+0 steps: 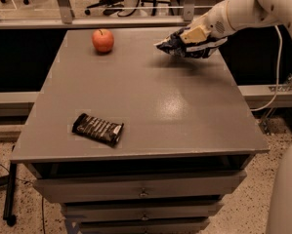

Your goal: Move blue chip bag near apple

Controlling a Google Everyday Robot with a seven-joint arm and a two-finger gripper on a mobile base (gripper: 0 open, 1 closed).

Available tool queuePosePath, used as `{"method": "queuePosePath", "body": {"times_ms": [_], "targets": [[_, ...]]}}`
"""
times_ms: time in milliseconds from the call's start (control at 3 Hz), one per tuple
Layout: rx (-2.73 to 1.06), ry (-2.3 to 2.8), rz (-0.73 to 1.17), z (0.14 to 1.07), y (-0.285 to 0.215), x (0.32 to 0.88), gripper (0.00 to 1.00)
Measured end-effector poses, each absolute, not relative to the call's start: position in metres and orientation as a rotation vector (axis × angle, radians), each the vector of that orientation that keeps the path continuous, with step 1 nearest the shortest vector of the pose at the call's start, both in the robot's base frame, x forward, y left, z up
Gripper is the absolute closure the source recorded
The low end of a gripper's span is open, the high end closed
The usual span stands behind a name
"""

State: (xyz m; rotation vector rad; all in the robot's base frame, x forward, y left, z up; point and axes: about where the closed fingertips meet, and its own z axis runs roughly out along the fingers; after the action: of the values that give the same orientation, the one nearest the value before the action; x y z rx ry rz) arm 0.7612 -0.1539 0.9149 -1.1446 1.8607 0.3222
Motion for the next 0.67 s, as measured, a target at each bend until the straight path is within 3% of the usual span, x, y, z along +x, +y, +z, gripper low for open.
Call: {"method": "queuePosePath", "body": {"times_ms": [333, 667], "targets": [[-1.150, 1.857, 0.326, 0.9142, -0.1511, 0.7611, 1.00], [-1.150, 1.857, 0.326, 0.9141, -0.1511, 0.7611, 1.00]]}}
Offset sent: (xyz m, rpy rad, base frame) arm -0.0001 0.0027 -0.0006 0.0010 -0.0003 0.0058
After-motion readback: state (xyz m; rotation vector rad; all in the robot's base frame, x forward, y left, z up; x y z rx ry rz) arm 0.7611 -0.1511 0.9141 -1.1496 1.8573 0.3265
